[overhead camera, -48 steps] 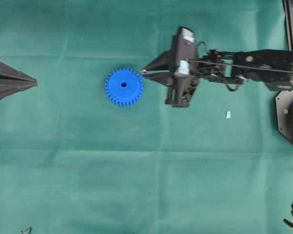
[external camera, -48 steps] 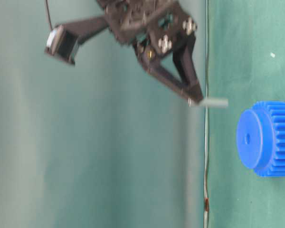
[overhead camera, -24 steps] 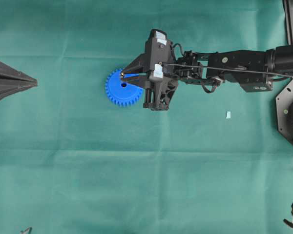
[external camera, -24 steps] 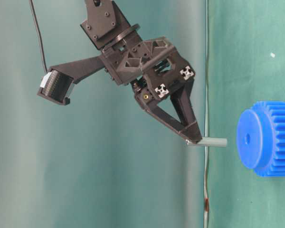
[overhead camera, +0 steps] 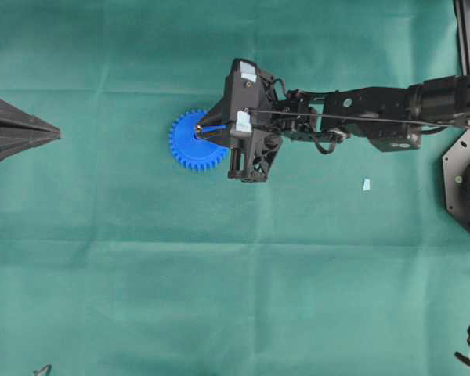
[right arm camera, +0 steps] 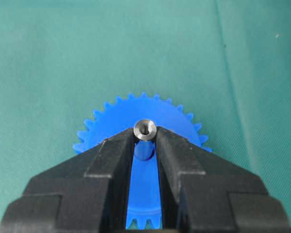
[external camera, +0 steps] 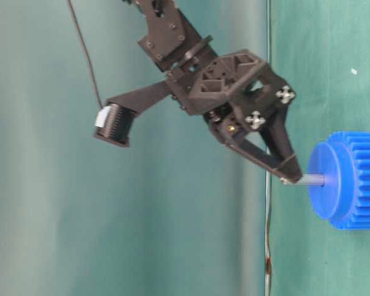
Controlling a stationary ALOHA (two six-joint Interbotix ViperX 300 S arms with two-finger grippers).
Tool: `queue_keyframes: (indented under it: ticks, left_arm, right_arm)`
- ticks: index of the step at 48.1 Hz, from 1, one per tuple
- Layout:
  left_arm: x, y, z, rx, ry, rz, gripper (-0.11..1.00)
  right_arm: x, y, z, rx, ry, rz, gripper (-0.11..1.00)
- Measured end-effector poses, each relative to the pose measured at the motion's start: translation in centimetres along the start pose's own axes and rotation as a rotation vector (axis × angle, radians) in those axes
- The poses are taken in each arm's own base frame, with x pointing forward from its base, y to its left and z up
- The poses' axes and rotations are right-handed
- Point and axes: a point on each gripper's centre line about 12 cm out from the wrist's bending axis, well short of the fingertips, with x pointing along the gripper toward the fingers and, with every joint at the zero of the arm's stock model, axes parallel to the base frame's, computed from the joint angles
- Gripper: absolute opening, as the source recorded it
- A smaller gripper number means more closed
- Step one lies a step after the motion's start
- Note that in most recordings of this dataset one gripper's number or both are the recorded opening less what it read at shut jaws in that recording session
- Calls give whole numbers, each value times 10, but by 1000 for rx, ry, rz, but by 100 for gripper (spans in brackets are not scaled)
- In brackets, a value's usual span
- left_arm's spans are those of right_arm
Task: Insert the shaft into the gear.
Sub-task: 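Lower the shaft into the blue gear's center hole with the right gripper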
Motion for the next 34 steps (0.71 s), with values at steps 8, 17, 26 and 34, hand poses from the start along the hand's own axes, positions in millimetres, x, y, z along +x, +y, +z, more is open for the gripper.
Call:
queue_keyframes:
  ticks: [8,17,26,34]
  left_arm:
    - [0,0,0,0,0,0,0]
    - [0,0,0,0,0,-2,0]
    - [0,0,0,0,2,-2,0]
    - [0,0,0,0,2,0,0]
  right_arm:
    - [1,0,0,3,-5,-1,17]
    - [1,0,0,2,-6,1,17]
    - [2,0,-1,2,-5,0,17]
    - [8,0,-8,3,9,-2,17]
